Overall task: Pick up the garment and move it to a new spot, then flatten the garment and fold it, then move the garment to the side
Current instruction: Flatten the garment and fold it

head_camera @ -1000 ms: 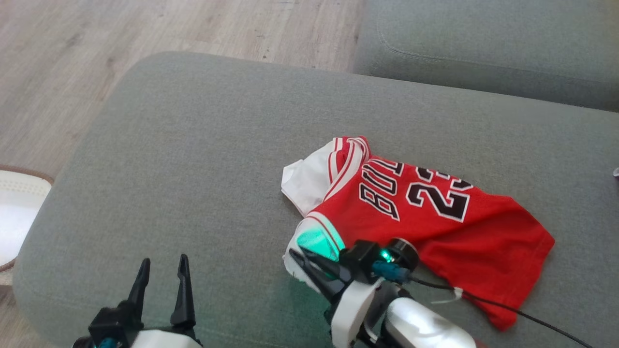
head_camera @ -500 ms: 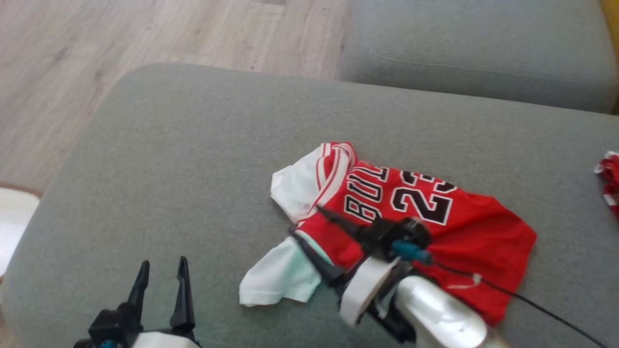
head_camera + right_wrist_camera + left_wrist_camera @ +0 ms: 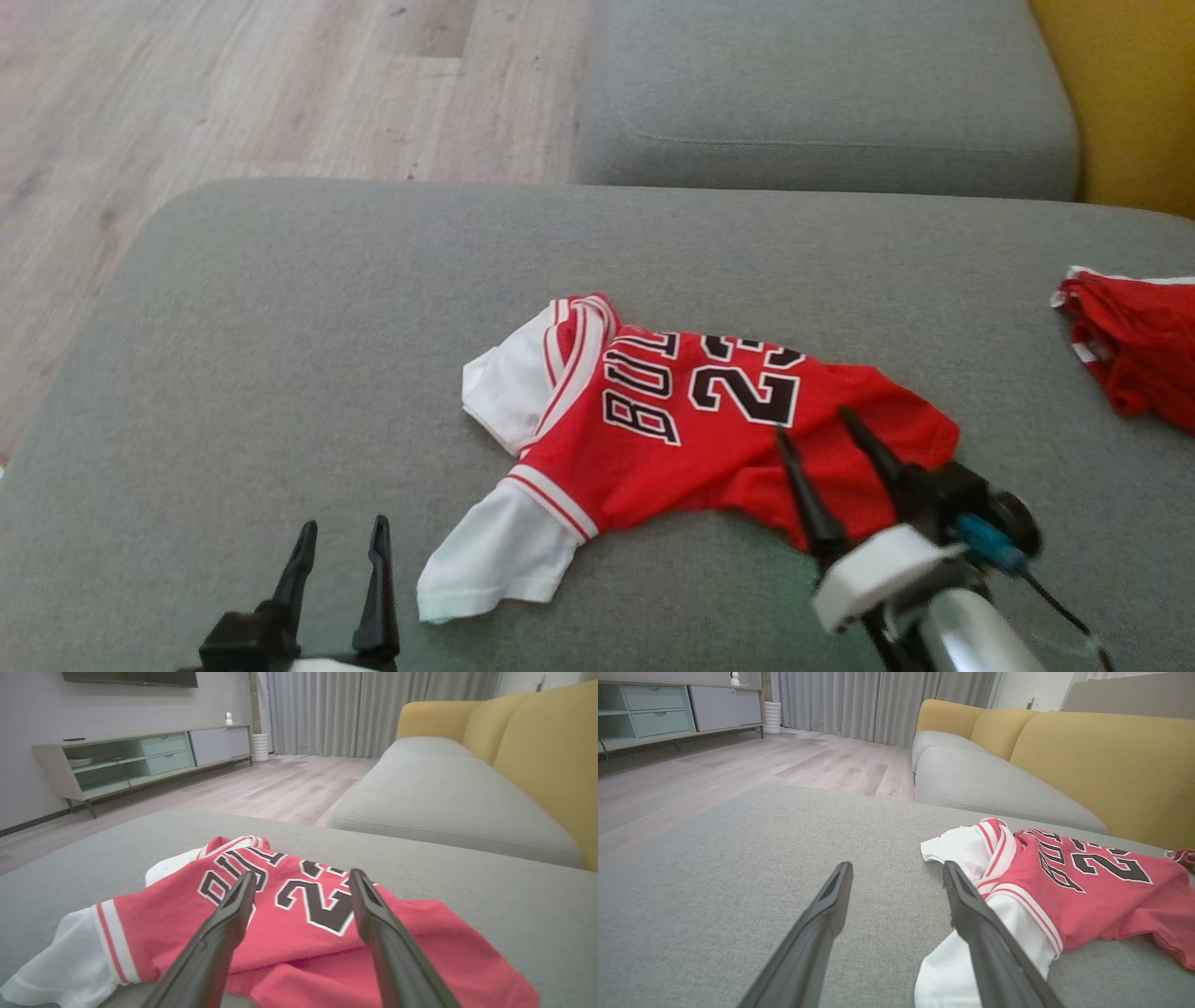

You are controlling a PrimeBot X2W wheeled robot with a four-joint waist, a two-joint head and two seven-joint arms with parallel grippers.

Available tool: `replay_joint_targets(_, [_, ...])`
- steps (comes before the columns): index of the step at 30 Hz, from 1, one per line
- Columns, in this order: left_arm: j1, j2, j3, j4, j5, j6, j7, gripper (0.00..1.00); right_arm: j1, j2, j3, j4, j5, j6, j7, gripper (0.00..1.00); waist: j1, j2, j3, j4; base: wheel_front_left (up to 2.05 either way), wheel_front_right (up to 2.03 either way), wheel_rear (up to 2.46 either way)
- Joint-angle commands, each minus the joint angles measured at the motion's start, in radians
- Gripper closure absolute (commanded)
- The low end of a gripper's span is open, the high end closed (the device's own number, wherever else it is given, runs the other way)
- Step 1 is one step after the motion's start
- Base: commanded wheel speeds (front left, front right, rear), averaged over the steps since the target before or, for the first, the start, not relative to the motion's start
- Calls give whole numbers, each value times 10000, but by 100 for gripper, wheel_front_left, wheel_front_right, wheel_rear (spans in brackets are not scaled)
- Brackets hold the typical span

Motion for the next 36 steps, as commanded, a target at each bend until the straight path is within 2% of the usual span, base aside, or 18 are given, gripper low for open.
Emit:
replay_joint_targets(1, [-461,0,274,-209,62,-30,-37,0,-17,106,-195,-543,-235,65,-146,0,0,-1,-71,-147,0,0,0])
replay_joint_targets(6, [-440,-88,202,-53,23,-91,-49,0,872,106,-1271,-1386,-545,65,-58,0,0,-1,-192,-370,0,0,0])
replay_joint_targets(13, [-365,-207,111,151,-36,-198,-71,0,1926,106,-1992,-2381,-123,65,92,0,0,-1,-407,-496,0,0,0])
replay_joint_targets(23, [-342,-210,113,155,-48,-247,-92,0,2357,106,-2240,-2923,-48,65,333,0,0,-1,-537,-504,0,0,0])
replay_joint_targets(36, [-384,-167,159,84,-28,-212,-106,0,2388,106,-2241,-2948,-74,65,392,0,0,-1,-500,-433,0,0,0])
